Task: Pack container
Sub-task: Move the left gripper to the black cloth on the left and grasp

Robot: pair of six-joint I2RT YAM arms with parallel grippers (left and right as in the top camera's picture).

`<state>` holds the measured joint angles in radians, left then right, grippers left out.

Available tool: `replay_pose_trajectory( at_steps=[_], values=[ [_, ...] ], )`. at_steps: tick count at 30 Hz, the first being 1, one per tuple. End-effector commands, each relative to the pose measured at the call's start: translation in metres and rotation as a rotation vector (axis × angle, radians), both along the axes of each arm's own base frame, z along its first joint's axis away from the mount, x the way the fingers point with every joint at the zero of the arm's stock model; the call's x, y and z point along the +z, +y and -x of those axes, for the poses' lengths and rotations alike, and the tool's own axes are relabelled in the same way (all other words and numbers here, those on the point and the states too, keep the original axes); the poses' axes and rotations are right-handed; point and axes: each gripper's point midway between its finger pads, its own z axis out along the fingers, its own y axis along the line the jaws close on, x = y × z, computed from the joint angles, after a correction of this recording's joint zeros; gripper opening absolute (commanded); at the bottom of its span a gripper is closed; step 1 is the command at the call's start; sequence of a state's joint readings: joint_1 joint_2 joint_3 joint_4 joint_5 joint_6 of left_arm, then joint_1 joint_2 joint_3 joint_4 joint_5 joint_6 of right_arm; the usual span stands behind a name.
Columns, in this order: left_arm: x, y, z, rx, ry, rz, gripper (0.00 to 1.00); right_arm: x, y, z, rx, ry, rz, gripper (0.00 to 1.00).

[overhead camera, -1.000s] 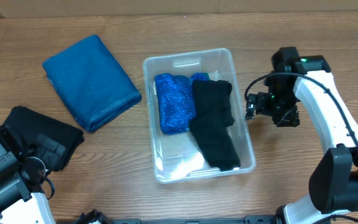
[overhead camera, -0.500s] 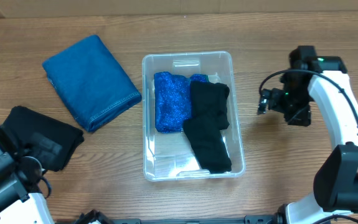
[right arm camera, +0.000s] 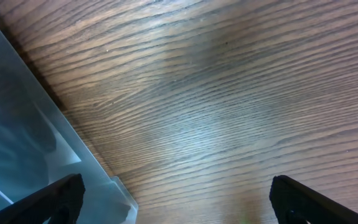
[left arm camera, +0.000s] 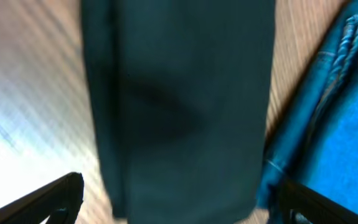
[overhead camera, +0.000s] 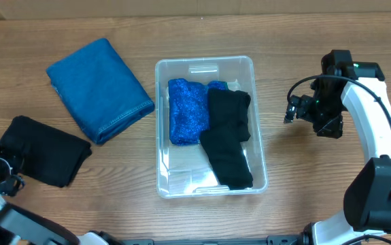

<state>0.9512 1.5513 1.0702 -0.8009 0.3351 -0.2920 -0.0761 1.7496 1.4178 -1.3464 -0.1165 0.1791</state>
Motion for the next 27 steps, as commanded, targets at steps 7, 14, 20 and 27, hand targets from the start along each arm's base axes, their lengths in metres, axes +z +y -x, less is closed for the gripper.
replay_pose_trajectory(
  at_steps=[7, 14, 20, 27],
  values=[
    [-0.063, -0.012, 0.013, 0.021, 0.135, 0.173, 1.00, 0.001, 0.001, -0.003, 0.007, -0.016, -0.002, 1.00],
    [-0.072, -0.007, 0.039, 0.097, 0.280, 0.144, 1.00, 0.001, 0.001, -0.002, 0.007, -0.013, -0.003, 1.00],
    [-0.085, -0.014, 0.018, 0.040, 0.136, 0.149, 1.00, 0.001, 0.001, -0.002, 0.007, -0.012, -0.003, 1.00],
    [-0.098, -0.034, -0.002, -0.031, -0.035, 0.180, 0.89, 0.001, 0.001, -0.002, 0.007, -0.012, -0.003, 1.00]
  ],
)
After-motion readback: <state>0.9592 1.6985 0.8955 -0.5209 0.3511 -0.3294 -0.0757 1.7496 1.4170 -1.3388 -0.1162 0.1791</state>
